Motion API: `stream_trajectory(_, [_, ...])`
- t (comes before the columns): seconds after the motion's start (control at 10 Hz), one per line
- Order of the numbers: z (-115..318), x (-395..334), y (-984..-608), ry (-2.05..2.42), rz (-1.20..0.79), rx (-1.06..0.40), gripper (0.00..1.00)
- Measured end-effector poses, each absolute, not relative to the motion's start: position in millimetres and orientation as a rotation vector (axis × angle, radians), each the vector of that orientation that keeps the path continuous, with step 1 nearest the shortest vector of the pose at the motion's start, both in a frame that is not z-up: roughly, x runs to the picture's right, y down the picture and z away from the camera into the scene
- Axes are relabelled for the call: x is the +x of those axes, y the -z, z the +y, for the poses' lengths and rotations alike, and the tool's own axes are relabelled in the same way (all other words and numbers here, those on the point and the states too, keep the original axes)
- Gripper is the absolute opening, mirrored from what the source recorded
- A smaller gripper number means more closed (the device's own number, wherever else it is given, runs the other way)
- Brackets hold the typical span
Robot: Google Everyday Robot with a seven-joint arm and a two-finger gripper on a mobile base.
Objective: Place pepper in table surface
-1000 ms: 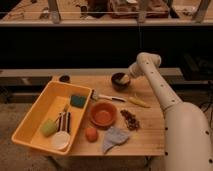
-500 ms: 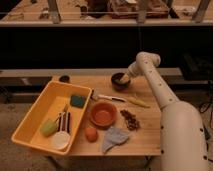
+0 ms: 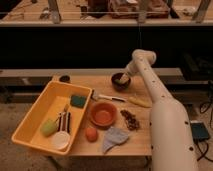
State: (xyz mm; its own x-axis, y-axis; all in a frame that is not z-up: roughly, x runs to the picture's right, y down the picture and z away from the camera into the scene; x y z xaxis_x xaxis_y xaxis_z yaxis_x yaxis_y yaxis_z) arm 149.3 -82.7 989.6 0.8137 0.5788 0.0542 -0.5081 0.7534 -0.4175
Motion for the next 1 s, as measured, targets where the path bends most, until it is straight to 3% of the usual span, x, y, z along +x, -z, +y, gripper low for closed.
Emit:
stream_trajectory(0.8, [-60,144,-1008,-0.543,-0.134,-0.446,0.58])
stream_trajectory(0.9, [-59,141,-1009,-0.536,-0.133,-0.45,0.57])
stream_trajectory(1.0, [-57,138,-1011,-0.528,-0.133,-0.455,0.5])
